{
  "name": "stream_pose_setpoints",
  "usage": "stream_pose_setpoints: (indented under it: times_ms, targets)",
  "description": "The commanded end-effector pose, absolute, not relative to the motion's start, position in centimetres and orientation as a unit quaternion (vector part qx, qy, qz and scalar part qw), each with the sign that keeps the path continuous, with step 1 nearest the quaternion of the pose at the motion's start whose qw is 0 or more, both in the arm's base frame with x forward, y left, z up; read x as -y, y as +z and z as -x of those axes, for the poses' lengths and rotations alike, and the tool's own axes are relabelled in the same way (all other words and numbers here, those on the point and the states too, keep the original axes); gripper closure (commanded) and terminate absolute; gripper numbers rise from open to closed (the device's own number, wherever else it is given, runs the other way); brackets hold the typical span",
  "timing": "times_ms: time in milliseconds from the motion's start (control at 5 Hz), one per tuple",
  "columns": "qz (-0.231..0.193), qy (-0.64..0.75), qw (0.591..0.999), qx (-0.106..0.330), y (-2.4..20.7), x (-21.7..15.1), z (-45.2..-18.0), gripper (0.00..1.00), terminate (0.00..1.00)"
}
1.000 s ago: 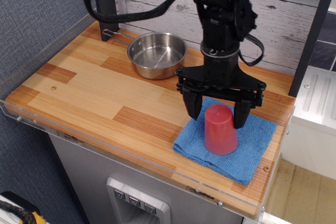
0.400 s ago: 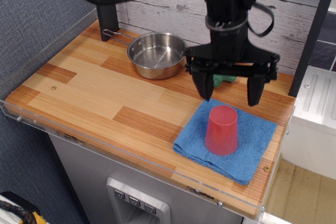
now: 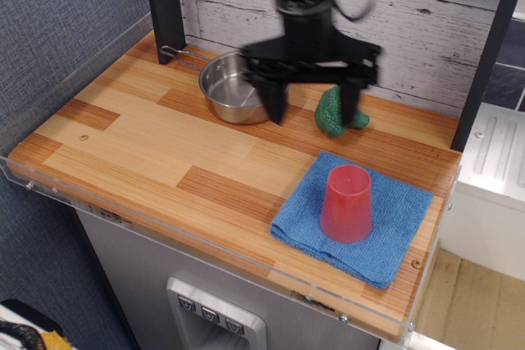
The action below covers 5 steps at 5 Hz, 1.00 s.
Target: Take the plastic tumbler from the silver vessel and place it on the cloth.
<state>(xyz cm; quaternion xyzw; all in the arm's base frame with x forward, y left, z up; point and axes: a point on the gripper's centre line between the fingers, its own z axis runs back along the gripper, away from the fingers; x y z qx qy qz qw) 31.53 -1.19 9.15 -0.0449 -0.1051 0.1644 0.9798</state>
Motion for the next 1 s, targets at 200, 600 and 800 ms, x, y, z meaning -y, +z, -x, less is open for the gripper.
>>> stream_pose_setpoints:
  times_ms: [200,600,800]
  targets:
    - [-0.010,0.188,0.975,0.116,11.2,-8.1,-31.7,0.00,0.00]
    - [-0.047,0.201,0.975,0.088,10.4,-11.6,-28.2,0.00,0.00]
    - [-0.032,0.210,0.974,0.086,11.0,-12.1,-25.0,0.00,0.00]
